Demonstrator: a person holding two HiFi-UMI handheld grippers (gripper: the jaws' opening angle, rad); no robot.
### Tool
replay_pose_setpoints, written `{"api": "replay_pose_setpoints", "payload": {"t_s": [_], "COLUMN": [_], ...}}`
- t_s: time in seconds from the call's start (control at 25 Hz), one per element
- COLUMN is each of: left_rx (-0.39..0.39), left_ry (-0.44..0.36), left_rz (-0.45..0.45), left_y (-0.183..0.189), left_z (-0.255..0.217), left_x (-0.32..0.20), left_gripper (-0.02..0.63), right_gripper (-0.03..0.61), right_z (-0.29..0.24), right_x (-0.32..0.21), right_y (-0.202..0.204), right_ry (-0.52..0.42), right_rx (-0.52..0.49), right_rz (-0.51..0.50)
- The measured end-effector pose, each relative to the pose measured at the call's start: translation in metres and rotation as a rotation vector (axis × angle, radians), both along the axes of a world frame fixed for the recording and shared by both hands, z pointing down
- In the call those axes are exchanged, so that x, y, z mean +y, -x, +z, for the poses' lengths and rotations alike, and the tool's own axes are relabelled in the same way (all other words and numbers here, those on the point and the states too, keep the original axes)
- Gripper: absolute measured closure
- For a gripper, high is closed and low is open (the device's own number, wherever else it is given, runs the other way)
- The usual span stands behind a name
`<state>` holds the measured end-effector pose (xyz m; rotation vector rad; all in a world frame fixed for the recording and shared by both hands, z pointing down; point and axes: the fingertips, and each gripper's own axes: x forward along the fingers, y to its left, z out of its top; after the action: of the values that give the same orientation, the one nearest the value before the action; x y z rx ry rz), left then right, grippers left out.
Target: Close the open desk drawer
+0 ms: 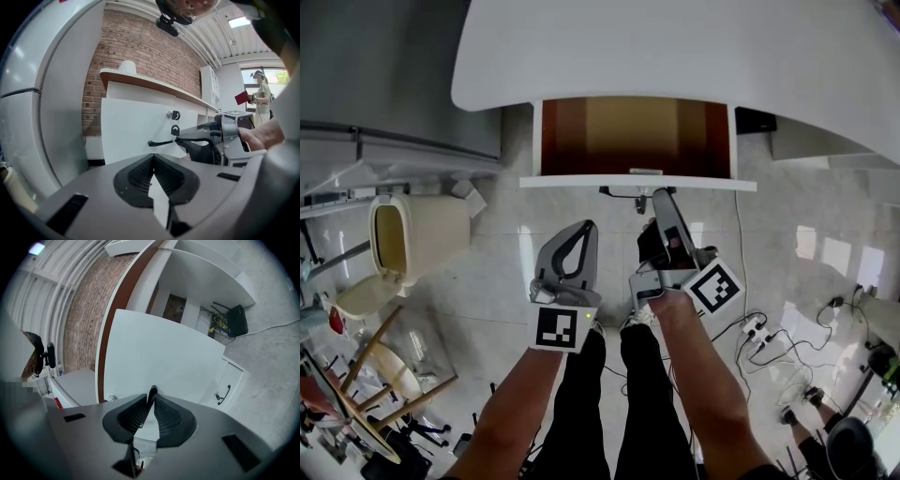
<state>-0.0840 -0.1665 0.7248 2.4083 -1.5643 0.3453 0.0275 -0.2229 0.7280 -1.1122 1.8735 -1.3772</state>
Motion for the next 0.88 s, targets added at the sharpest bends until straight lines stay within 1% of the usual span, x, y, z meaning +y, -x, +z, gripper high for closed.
{"api": "replay_pose_setpoints", "payload": {"t_s": [0.2, 0.48, 0.68, 0.88], "left_rx": [-0.009, -0.004, -0.012, -0.022], "left_ry": [-0.006, -0.027, -0.054, -0.079], "left_rz": [-0.014, -0.007, -0.007, -0.004], "left_y": [0.004, 0.003, 0.007, 0.008], "left_z": [-0.004, -0.012, -0.014, -0.023], "left_x": [-0.012, -0.027, -0.059, -0.053], "left_gripper": [0.606, 0.606, 0.606, 0.606], "right_gripper": [0.517, 0.520, 0.522, 0.522], "right_z": [-0.001, 0.001, 0.007, 0.000], "right_x": [-0.006, -0.031, -0.064, -0.064], "right_y": [-0.002, -0.003, -0.001, 0.001], "right_ry": [0.007, 0.037, 0.047, 0.039], "right_rx": [-0.014, -0.039, -0.046, -0.049], "right_rz": [0.001, 0.003, 0.005, 0.006]}}
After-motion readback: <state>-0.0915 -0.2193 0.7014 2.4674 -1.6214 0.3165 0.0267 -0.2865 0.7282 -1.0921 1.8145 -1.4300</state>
